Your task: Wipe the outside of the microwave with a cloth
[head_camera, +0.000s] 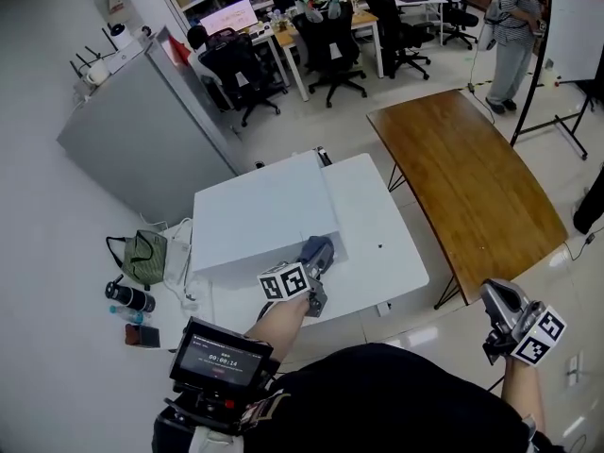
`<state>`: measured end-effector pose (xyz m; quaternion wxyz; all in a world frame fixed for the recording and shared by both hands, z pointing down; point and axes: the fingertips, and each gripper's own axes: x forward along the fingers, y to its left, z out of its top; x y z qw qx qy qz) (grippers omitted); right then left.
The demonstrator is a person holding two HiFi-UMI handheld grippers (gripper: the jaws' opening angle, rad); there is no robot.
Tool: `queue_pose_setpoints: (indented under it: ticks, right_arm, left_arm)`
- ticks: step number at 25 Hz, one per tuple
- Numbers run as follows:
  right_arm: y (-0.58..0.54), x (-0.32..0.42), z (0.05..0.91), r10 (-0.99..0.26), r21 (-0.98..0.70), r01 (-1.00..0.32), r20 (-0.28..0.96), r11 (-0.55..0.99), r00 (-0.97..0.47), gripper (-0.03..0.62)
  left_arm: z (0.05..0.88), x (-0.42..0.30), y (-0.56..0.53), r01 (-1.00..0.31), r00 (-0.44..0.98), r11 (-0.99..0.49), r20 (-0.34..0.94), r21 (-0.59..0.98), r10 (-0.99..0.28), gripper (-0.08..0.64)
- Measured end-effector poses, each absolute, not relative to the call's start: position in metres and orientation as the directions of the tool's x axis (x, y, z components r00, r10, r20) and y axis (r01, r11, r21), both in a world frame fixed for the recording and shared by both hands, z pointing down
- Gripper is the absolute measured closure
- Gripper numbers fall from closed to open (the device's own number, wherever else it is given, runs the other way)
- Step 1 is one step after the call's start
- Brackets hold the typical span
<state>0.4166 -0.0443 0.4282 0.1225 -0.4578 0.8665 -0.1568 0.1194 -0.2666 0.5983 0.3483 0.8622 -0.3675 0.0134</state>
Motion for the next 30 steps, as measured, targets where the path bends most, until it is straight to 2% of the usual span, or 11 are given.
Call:
queue_pose_setpoints:
  ticks: [5,8,15,19,25,30]
  right_arm:
    - [-0.051,0.374,0.417,-0.806,-0.355,-0.743,-0.054,0.568,-0.590,0.588]
    - [-0.060,0.320,0.406,-0.775,-0.328,-0.725,-0.038,0.606,-0.630,0.588]
    - [-0.067,0.159,0.390,-0.687,-0.273,-0.663,0.009,0.697,-0.726,0.588]
    - [-0.060,0.107,0.388,-0.676,-0.266,-0.663,0.051,0.700,-0.735,0.588]
    - [-0.047,0.121,0.381,-0.728,-0.252,-0.719,0.074,0.648,-0.682,0.588]
    - [-0.044,0.178,0.391,-0.758,-0.270,-0.740,0.055,0.616,-0.651,0.588]
  left_arm:
    - [0.587,0.115,-0.261,-0.573,0.779,-0.536,0.211,0.620,-0.590,0.502]
    - [0.580,0.074,-0.249,-0.545,0.788,-0.542,0.169,0.640,-0.593,0.502]
    - [0.623,-0.174,-0.232,-0.692,0.622,-0.374,0.246,0.618,-0.744,0.502]
    - [0.655,-0.259,-0.232,-0.741,0.552,-0.291,0.303,0.605,-0.776,0.502]
    - [0.671,-0.245,-0.246,-0.737,0.559,-0.287,0.314,0.612,-0.768,0.502]
    - [0.691,-0.182,-0.249,-0.756,0.576,-0.286,0.391,0.589,-0.718,0.502]
